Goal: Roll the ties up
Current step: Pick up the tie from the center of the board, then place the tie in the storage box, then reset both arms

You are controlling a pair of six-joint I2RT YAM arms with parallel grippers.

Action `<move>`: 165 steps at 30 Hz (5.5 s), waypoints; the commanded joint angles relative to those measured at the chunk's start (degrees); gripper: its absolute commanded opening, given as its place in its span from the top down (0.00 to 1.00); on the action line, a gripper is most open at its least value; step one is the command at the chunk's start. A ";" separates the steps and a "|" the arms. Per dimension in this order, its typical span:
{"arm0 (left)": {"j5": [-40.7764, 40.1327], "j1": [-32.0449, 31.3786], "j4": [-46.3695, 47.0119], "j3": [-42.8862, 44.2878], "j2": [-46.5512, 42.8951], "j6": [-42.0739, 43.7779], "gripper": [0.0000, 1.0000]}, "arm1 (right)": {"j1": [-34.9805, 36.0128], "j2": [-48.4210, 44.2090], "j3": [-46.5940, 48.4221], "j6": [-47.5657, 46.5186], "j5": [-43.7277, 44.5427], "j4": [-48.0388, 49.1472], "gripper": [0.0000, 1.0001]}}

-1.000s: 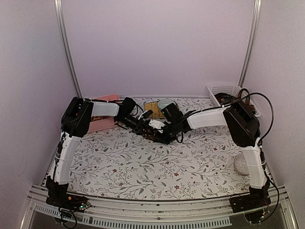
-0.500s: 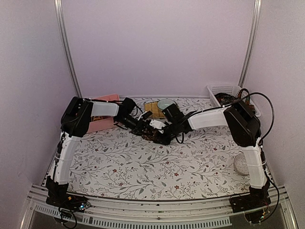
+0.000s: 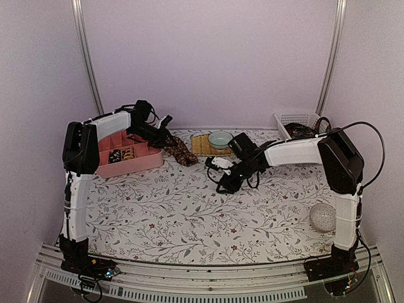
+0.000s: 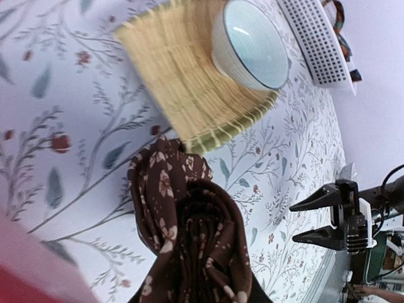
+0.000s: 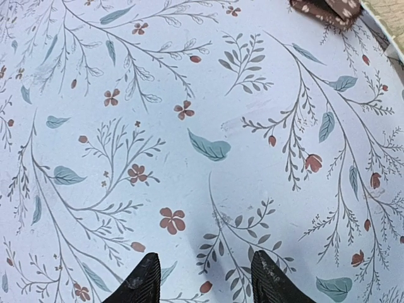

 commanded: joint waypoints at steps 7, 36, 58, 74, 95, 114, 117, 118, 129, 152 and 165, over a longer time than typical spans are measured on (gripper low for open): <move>-3.41 9.90 -5.87 -0.42 -7.45 -1.61 1.00 | 0.03 -10.58 -0.17 2.91 -2.62 -2.83 0.51; -21.99 7.80 -14.04 1.18 -1.48 -6.18 1.00 | 0.52 -11.47 0.11 5.10 -4.28 -3.05 0.52; -38.46 -4.72 -27.87 2.34 2.26 -8.58 1.00 | 1.75 -11.48 0.64 6.28 -3.67 -3.47 0.52; -43.86 -17.78 -26.11 -12.70 -10.90 -9.60 0.82 | 1.77 -14.53 0.73 8.68 -4.45 -3.57 0.52; -45.77 -19.12 -26.64 -4.08 -13.76 -8.17 0.30 | 1.75 -14.96 0.79 8.44 -3.60 -3.56 0.48; -48.19 -11.27 0.76 -27.66 -36.42 -2.14 0.01 | -5.60 -21.28 -0.52 10.89 -0.11 -2.47 0.07; -45.63 -3.28 13.60 -36.94 -43.78 -1.19 0.00 | -11.11 -25.51 -4.39 12.42 4.08 2.45 0.00; -44.87 -0.51 17.38 -39.82 -45.71 -0.82 0.00 | -13.02 -27.01 -6.42 12.60 5.06 4.79 0.00; -45.39 13.39 66.88 -78.22 -60.39 9.70 0.00 | -29.15 -34.59 -30.22 15.79 16.26 32.74 0.00; -49.18 15.00 116.17 -102.40 -47.11 8.26 0.00 | -40.39 -30.03 -70.81 21.47 8.59 99.46 0.00; -54.13 14.49 118.29 -102.53 -46.09 7.83 0.00 | -40.53 -29.65 -65.86 25.57 17.02 91.12 0.00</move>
